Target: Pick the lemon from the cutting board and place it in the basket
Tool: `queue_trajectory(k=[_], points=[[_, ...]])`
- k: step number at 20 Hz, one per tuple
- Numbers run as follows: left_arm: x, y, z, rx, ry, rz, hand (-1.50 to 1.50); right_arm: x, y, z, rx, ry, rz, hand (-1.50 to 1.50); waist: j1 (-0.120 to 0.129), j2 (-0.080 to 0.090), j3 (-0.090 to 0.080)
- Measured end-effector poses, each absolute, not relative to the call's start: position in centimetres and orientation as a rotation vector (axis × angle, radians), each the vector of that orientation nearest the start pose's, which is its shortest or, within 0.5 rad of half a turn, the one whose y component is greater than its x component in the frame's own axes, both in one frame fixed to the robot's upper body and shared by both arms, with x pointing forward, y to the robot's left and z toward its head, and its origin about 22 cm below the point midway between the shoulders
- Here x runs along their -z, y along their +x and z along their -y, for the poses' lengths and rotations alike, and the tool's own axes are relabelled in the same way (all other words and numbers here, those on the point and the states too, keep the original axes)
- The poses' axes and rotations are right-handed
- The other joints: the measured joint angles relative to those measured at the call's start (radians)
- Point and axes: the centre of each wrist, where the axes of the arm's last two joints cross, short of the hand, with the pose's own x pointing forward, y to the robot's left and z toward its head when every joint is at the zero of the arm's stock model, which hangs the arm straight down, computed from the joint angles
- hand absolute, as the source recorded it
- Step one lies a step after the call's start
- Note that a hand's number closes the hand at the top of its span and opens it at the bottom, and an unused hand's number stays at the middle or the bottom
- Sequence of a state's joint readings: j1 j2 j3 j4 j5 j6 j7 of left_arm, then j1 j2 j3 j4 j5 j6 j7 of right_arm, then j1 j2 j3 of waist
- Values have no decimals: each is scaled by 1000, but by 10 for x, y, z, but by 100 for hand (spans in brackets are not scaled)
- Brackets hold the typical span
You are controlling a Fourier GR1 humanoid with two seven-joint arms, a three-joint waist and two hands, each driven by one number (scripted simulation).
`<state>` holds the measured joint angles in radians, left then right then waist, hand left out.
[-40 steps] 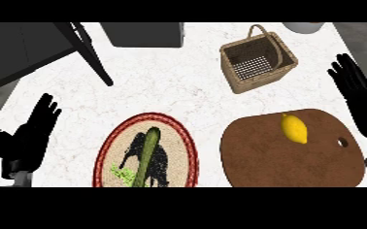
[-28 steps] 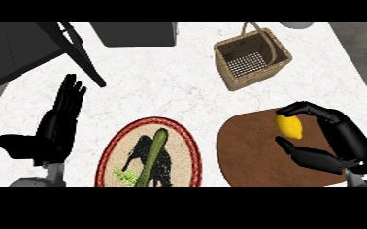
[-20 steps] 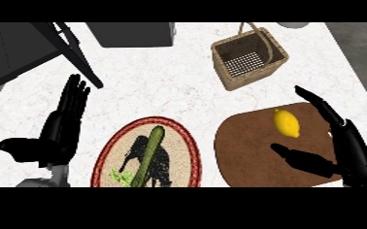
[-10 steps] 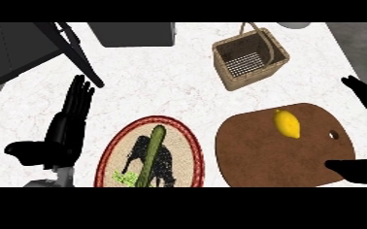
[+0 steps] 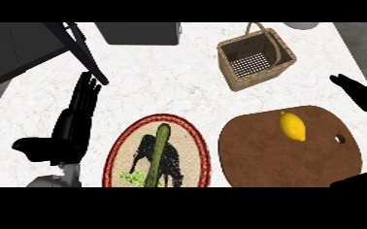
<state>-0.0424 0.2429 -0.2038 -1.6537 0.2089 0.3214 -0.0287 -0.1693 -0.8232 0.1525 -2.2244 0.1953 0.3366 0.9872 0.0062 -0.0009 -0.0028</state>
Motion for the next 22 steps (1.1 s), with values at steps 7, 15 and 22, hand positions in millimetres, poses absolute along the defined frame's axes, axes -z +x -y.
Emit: queue_trajectory(k=[7, 15, 22], points=[[-32, 245, -228, -47, 85, 1676, 0, -204, 214, 242, -1008, -928, 1033, -150, 2, 1, 1], [-37, 241, -236, -56, 96, 1673, 0, -174, 227, 250, -995, -935, 965, -150, -3, 0, 3], [-33, 243, -234, -56, 95, 1671, 0, -138, 231, 255, -989, -922, 954, -150, -5, 1, 3]])
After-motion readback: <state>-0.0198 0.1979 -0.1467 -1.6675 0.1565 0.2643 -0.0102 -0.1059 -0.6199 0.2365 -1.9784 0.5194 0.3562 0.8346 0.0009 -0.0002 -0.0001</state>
